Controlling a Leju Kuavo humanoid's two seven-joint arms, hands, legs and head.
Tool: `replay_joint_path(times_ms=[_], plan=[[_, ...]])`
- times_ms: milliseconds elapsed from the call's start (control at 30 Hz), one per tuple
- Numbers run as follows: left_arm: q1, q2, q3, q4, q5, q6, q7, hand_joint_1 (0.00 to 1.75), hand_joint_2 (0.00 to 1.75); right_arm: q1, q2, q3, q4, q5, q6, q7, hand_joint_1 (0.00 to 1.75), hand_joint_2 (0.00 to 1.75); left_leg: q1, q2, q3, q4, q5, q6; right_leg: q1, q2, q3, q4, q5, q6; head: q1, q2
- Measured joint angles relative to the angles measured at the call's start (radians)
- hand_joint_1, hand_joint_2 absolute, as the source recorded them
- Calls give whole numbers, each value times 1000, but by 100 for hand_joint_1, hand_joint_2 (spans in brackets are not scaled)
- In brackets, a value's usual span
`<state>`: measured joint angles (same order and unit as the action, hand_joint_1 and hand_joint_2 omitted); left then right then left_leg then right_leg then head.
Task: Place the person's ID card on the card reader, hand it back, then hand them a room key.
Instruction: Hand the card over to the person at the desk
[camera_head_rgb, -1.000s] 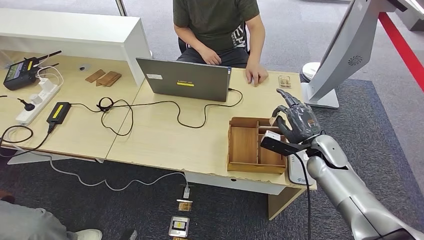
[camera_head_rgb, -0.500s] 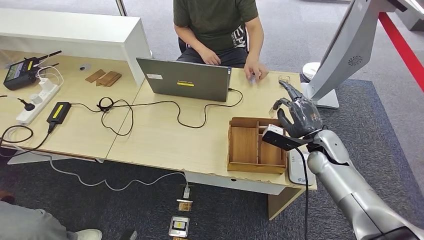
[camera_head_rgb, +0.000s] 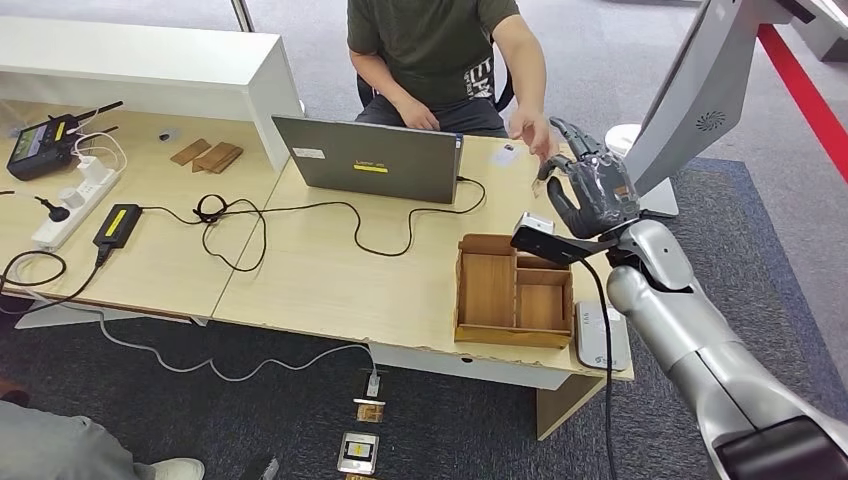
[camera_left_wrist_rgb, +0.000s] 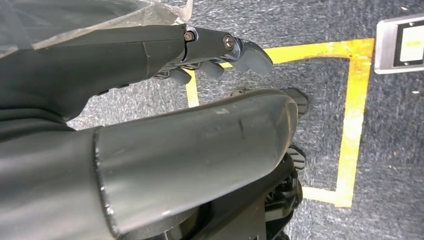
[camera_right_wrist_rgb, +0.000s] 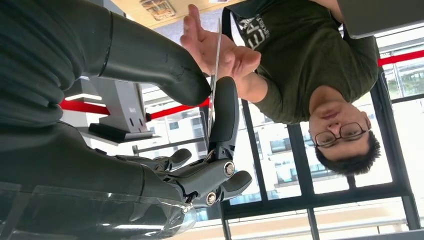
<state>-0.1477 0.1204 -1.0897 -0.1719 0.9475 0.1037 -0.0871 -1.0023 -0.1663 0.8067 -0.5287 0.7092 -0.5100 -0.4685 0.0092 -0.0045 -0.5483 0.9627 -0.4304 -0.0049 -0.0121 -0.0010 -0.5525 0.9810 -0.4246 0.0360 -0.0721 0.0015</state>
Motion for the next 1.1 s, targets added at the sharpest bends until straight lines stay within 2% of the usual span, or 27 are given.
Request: replay_joint_path(times_ms=[267,600,633,667,767,800,967,1100], plan=[[0,2,-16,0,-12,-17,-17,0,0,-26,30,8,58,27,-3,30,175,175,0,0,0,0,0,0,0,0,0,0,0,0,0,0],[0,6,-37,0,-27,-32,-42,0,0,-27,33,10,101,46,-5,53,175,175,0,0,0,0,0,0,0,0,0,0,0,0,0,0],[0,6,-39,0,-29,-34,-43,0,0,-27,31,10,105,47,-5,56,170,175,0,0,0,0,0,0,0,0,0,0,0,0,0,0],[0,7,-40,0,-31,-35,-44,0,0,-26,30,10,108,48,-5,57,127,175,0,0,0,0,0,0,0,0,0,0,0,0,0,0],[0,9,-44,0,-33,-38,-45,0,0,-24,27,10,116,49,-8,60,0,44,0,0,0,0,0,0,0,0,0,0,0,0,0,0],[0,10,-46,0,-33,-38,-45,0,0,-23,26,9,119,50,-9,59,0,0,0,0,0,0,0,0,0,0,0,0,0,0,0,0],[0,13,-56,0,-31,-38,-45,0,0,-19,22,10,132,95,25,64,0,0,0,0,0,0,0,0,0,0,-1,0,0,0,0,0],[0,15,-58,0,-23,-38,-42,0,0,-18,18,9,140,116,14,62,0,0,0,0,0,0,0,0,0,0,0,0,0,0,0,0]])
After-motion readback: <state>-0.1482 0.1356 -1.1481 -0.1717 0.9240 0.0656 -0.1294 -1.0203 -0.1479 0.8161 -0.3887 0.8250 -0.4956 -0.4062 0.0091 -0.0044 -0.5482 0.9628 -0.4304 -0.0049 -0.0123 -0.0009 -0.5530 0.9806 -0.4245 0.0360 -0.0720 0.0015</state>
